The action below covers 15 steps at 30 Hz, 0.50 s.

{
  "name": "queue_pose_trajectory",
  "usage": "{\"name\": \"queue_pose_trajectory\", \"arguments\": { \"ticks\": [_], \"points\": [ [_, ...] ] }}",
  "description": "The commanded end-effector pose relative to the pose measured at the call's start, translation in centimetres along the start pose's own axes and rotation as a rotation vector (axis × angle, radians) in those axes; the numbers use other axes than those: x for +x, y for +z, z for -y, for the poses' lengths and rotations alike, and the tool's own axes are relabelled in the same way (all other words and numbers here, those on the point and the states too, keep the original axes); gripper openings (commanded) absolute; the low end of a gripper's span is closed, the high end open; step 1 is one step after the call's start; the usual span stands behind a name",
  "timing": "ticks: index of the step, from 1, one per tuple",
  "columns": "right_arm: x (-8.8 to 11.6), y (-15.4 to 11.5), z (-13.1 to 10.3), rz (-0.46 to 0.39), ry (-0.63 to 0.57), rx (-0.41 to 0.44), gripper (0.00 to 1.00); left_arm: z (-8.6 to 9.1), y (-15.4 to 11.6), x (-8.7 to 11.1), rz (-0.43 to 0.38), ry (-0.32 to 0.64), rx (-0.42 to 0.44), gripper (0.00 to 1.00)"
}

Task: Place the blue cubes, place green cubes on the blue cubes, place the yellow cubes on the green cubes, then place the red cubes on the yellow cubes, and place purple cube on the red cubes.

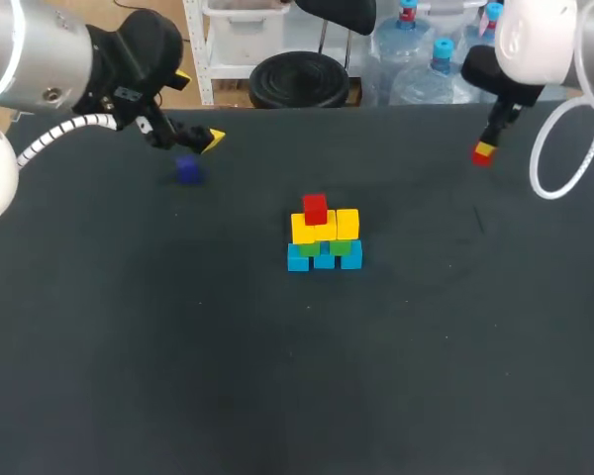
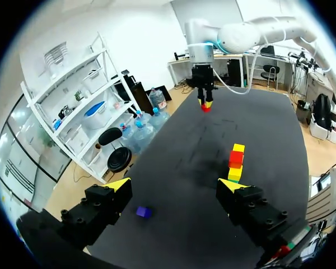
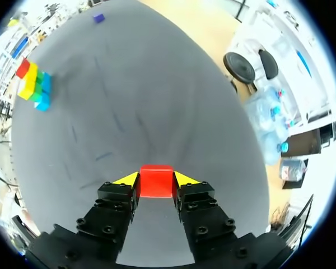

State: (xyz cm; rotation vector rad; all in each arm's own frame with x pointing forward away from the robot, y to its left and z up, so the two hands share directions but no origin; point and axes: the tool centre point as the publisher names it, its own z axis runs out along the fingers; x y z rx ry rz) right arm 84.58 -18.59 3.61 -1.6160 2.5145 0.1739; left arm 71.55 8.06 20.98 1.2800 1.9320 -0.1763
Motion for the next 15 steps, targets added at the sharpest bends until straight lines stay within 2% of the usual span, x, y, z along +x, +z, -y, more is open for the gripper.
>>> {"name": "queue_pose_trajectory", "arguments": {
  "ticks": [1, 8, 15],
  "points": [
    [0.1, -2.2, -2.4, 0.027, -0.038, 0.042, 0.0, -0.1, -0.1, 0.2, 0.006, 0.002, 0.003, 1.0],
    [-1.5, -5.5, -4.7, 0.071, -0.13, 0.063, 0.0, -0.1, -0.1, 0.2, 0.006, 0.002, 0.003, 1.0],
    [-3.7, -7.9, -8.6, 0.136, -0.191, 0.073, 0.0, -0.1, -0.1, 0.2, 0.006, 0.002, 0.003, 1.0]
  ]
}}
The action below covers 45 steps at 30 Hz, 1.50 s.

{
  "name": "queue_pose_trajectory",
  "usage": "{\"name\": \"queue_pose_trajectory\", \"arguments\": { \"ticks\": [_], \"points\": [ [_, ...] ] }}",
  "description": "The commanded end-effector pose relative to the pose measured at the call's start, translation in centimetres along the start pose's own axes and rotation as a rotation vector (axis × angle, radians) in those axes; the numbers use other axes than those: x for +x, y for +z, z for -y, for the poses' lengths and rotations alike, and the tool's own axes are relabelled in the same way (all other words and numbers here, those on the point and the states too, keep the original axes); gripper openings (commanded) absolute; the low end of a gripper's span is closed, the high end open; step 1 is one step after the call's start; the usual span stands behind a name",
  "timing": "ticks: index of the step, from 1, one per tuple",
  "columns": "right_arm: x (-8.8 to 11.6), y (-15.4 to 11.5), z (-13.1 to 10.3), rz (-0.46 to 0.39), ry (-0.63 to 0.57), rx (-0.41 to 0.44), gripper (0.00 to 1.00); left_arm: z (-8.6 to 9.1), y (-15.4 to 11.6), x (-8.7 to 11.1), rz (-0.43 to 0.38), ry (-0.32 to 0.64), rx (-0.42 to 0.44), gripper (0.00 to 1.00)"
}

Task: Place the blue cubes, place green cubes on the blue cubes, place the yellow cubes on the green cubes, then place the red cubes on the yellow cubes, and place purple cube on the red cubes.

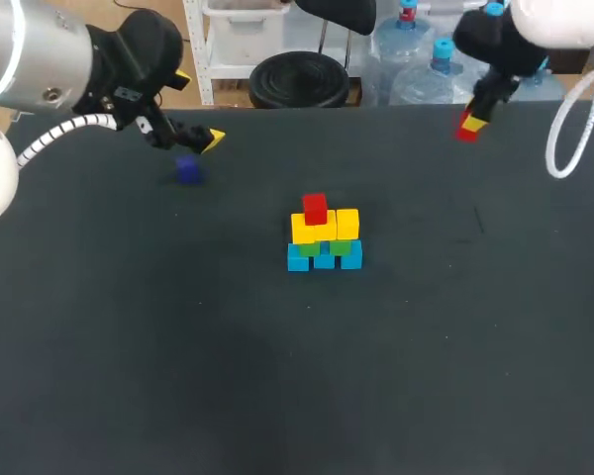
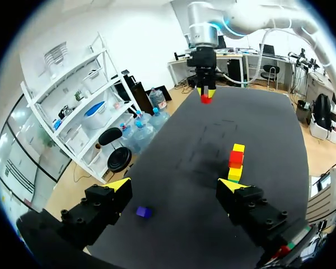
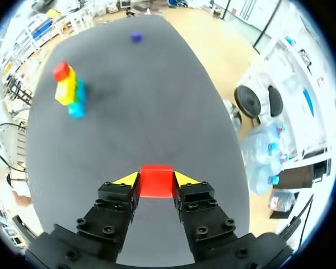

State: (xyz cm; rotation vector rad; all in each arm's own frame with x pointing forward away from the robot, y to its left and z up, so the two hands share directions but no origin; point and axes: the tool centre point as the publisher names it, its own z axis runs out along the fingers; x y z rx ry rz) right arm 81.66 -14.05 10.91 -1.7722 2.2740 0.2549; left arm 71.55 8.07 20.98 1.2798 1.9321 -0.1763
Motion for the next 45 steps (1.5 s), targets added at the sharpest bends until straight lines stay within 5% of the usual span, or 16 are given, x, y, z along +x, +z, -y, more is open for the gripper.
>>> {"name": "queue_pose_trajectory", "arguments": {
  "ticks": [1, 17, 26, 45],
  "points": [
    [-0.7, -1.5, -4.5, 0.02, -0.026, 0.088, 0.0, -0.1, -0.1, 0.2, 0.006, 0.002, 0.003, 1.0],
    [-5.6, -3.6, -8.5, 0.021, -0.147, 0.08, 0.0, -0.1, -0.1, 0.2, 0.006, 0.002, 0.003, 1.0],
    [-8.6, -2.8, -12.0, 0.018, -0.228, 0.034, 0.0, -0.1, -0.1, 0.2, 0.006, 0.002, 0.003, 1.0],
    [-12.1, -0.2, -14.3, 0.02, -0.248, -0.027, 0.0, -0.1, -0.1, 0.2, 0.006, 0.002, 0.003, 1.0]
  ]
}}
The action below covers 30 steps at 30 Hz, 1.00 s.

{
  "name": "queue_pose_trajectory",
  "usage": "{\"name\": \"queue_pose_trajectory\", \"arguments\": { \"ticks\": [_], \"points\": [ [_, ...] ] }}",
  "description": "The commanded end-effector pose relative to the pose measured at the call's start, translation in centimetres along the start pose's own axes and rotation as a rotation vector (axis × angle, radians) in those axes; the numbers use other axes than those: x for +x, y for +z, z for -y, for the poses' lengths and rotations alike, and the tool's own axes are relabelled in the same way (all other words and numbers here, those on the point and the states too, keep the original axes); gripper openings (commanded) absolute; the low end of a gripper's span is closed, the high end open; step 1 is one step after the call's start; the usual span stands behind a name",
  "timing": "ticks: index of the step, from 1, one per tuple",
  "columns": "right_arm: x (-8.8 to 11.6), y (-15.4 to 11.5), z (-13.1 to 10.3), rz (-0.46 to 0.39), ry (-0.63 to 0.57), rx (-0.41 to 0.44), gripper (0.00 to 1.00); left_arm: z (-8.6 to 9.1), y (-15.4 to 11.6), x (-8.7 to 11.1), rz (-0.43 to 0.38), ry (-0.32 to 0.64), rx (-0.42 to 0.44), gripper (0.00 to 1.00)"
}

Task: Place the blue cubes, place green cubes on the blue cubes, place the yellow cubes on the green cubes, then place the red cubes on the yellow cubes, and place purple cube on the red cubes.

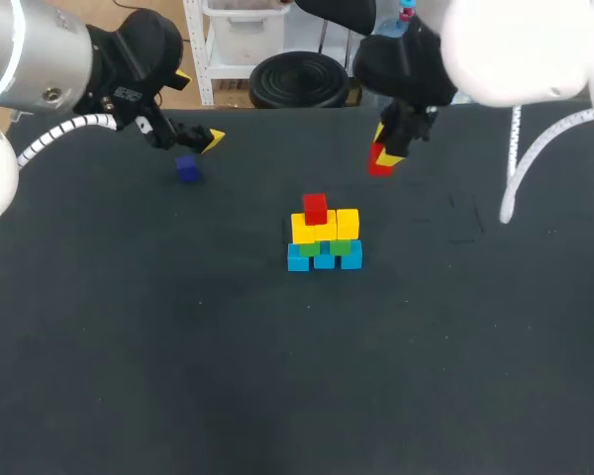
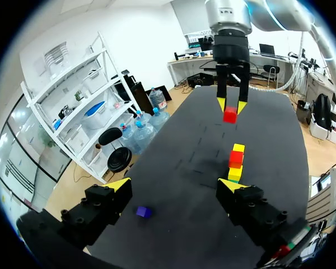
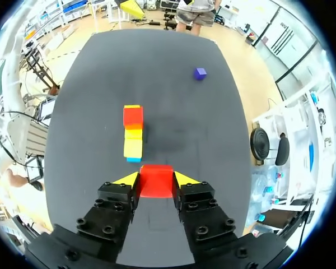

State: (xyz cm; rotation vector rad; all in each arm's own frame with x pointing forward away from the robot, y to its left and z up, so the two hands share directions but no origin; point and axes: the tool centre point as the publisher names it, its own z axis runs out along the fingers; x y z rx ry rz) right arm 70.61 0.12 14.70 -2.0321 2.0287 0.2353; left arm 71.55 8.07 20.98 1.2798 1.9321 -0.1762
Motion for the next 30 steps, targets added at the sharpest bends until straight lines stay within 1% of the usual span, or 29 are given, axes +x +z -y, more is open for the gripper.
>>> {"name": "queue_pose_trajectory", "arguments": {
  "ticks": [1, 2, 4, 7, 30],
  "points": [
    [-0.62, 0.39, -0.16, 0.02, -0.006, -0.009, 0.0, -0.06, -0.06, 0.16, 0.006, 0.002, 0.003, 1.0],
    [-0.76, 0.46, -0.27, 0.021, -0.008, -0.01, 0.0, -0.06, -0.06, 0.16, 0.006, 0.002, 0.003, 1.0],
    [-0.78, 0.45, -0.27, 0.023, -0.007, 0.014, 0.0, -0.06, -0.06, 0.16, 0.006, 0.002, 0.003, 1.0],
    [-0.42, -0.15, -0.3, 0.042, 0.008, 0.041, 0.0, -0.06, -0.06, 0.16, 0.006, 0.002, 0.003, 1.0],
    [-0.42, -0.15, -0.3, 0.042, 0.008, 0.041, 0.0, -0.06, -0.06, 0.16, 0.006, 0.002, 0.003, 1.0]
  ]
}}
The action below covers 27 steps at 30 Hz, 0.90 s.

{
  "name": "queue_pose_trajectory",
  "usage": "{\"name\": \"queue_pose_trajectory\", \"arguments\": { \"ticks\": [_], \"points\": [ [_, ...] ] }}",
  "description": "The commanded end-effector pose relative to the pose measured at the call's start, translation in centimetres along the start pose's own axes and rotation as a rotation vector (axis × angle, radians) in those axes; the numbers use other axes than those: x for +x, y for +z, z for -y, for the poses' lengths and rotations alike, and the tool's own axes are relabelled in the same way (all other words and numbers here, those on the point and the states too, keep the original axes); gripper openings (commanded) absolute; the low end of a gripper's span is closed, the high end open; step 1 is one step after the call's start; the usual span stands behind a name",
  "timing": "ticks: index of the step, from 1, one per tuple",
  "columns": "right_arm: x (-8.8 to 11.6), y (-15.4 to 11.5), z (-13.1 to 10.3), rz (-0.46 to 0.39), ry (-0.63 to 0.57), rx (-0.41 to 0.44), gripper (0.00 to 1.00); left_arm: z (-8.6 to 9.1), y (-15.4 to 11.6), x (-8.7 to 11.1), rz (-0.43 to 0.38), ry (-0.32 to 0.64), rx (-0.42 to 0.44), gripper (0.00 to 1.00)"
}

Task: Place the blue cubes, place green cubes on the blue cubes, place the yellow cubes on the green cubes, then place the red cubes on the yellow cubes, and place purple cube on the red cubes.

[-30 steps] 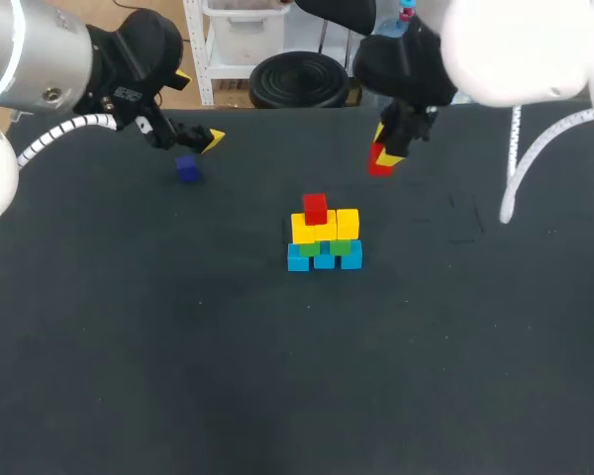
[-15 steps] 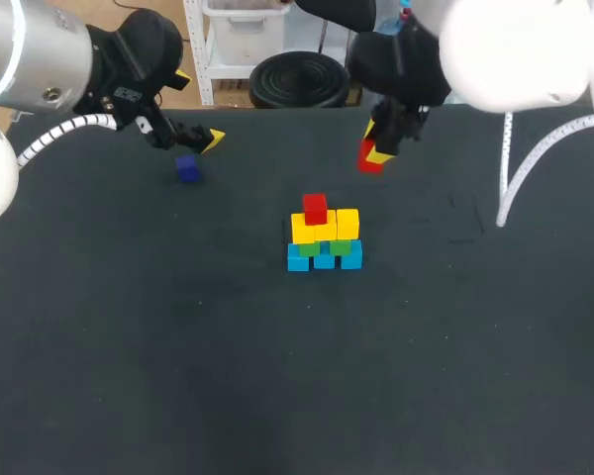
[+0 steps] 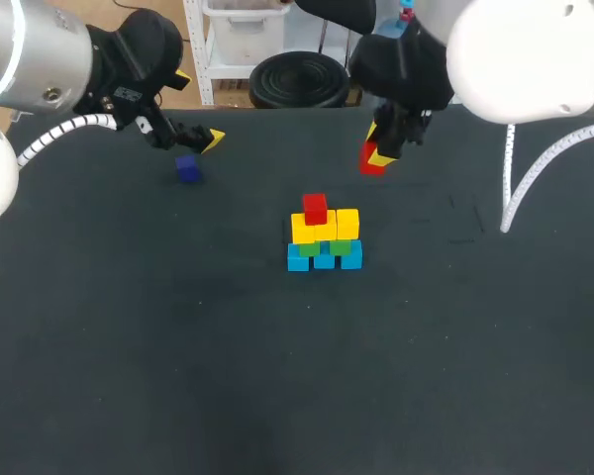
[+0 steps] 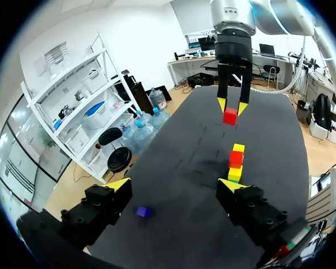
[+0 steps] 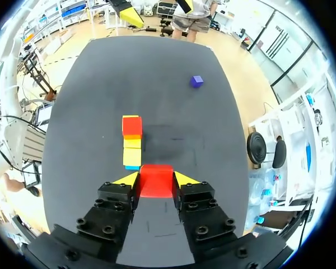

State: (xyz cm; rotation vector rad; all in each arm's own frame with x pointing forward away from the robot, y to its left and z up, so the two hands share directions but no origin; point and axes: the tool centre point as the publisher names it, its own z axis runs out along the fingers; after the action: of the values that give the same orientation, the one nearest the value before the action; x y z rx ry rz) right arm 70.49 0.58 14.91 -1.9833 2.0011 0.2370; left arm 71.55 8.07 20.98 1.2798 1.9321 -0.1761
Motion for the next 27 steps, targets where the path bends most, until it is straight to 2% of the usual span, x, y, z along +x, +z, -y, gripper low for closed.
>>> {"name": "queue_pose_trajectory", "arguments": {
  "ticks": [1, 27],
  "points": [
    [0.1, -0.1, -0.2, 0.001, 0.001, 0.005, 0.0, -0.1, -0.1, 0.2, 0.006, 0.002, 0.003, 1.0],
    [-3.4, 3.9, -0.5, 0.004, -0.073, -0.116, 0.0, -0.1, -0.1, 0.2, 0.006, 0.002, 0.003, 1.0]
  ]
}}
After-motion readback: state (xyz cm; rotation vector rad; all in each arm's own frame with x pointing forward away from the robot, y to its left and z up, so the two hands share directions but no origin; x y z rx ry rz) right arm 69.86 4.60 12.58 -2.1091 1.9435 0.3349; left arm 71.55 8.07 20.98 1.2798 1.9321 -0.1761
